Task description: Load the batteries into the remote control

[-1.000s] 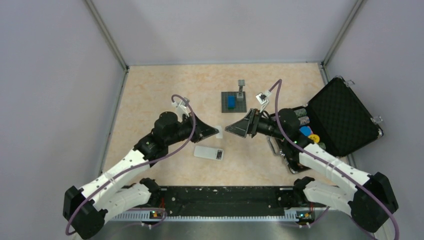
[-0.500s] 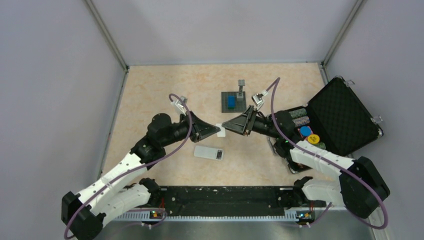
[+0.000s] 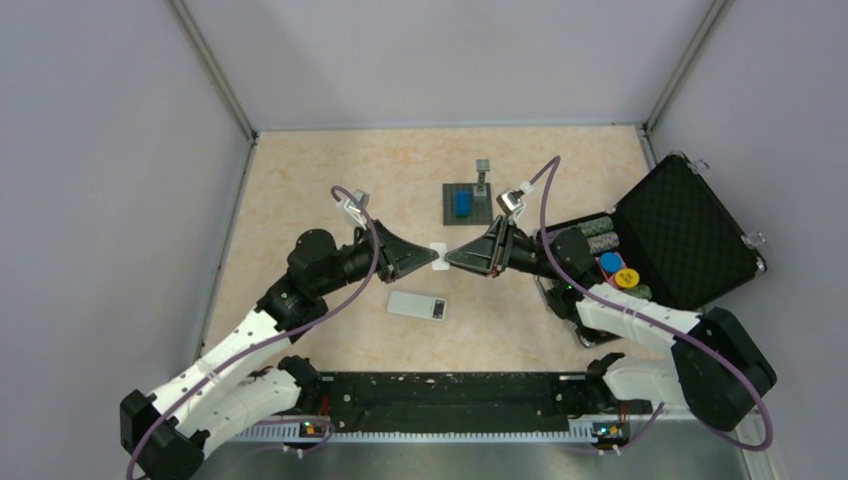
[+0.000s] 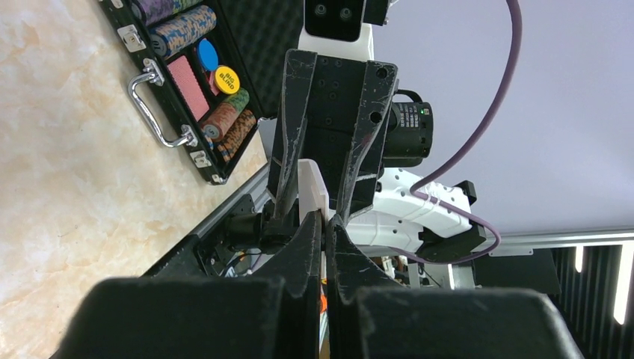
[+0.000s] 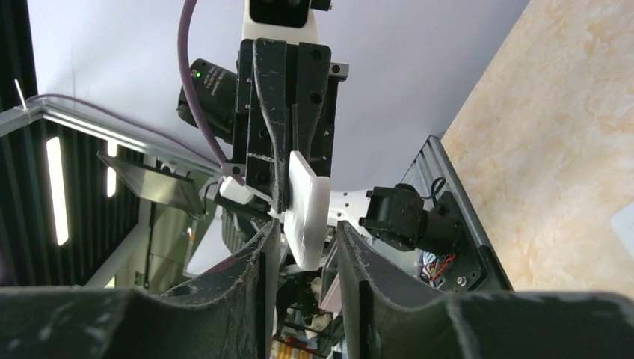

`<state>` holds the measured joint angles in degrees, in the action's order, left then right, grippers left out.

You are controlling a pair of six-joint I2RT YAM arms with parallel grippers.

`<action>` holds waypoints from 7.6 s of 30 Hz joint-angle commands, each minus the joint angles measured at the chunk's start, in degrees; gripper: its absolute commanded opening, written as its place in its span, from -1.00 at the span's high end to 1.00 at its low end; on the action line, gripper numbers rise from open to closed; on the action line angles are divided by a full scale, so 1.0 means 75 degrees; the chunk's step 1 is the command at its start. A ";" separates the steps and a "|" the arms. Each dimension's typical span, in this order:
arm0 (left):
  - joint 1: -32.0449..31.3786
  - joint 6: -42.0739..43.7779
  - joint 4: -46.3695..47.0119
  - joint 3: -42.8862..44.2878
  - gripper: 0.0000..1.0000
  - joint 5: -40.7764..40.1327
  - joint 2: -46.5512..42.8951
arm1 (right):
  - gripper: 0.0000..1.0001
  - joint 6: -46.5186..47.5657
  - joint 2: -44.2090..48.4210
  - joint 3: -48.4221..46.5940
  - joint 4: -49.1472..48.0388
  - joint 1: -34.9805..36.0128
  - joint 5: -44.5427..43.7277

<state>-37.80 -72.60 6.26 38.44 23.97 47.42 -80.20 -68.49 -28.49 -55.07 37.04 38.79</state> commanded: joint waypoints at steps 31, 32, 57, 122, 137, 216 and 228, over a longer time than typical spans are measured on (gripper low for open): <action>0.0128 0.2057 -0.3881 -0.0562 -0.18 -0.2838 -0.0557 | 1.00 0.1832 0.1445 0.1234 0.4030 0.0637 -0.2933; 0.0130 0.2246 -0.3927 -0.0590 -0.18 -0.2830 -0.0470 | 1.00 0.1900 0.1376 0.1235 0.4051 0.0795 -0.3069; 0.0129 0.3269 -0.3009 -0.1739 -0.19 -0.3694 0.1072 | 1.00 0.2035 -0.1928 0.1583 0.1320 0.2219 -0.5148; 0.0142 0.3971 -0.2845 -0.1570 0.21 -0.3664 0.2923 | 1.00 0.1999 -0.2721 0.1371 0.1595 0.2286 -0.5616; 0.0140 0.4049 -0.2805 -0.1504 0.28 -0.3513 0.3220 | 1.00 0.1124 -0.3192 0.1705 0.0324 0.2287 -0.5709; 0.0142 0.3539 -0.2534 -0.1750 0.30 -0.3348 0.3076 | 0.28 0.1218 -0.2464 -0.0836 0.6890 0.2382 -0.5426; 0.0140 0.3570 -0.2528 -0.1715 0.29 -0.3389 0.3138 | 0.21 0.1113 -0.1673 -0.0845 0.7599 0.2375 -0.5624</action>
<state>-36.03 -45.93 -10.39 27.53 -3.46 68.86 -72.44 -83.90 -34.61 -1.69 54.54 -1.72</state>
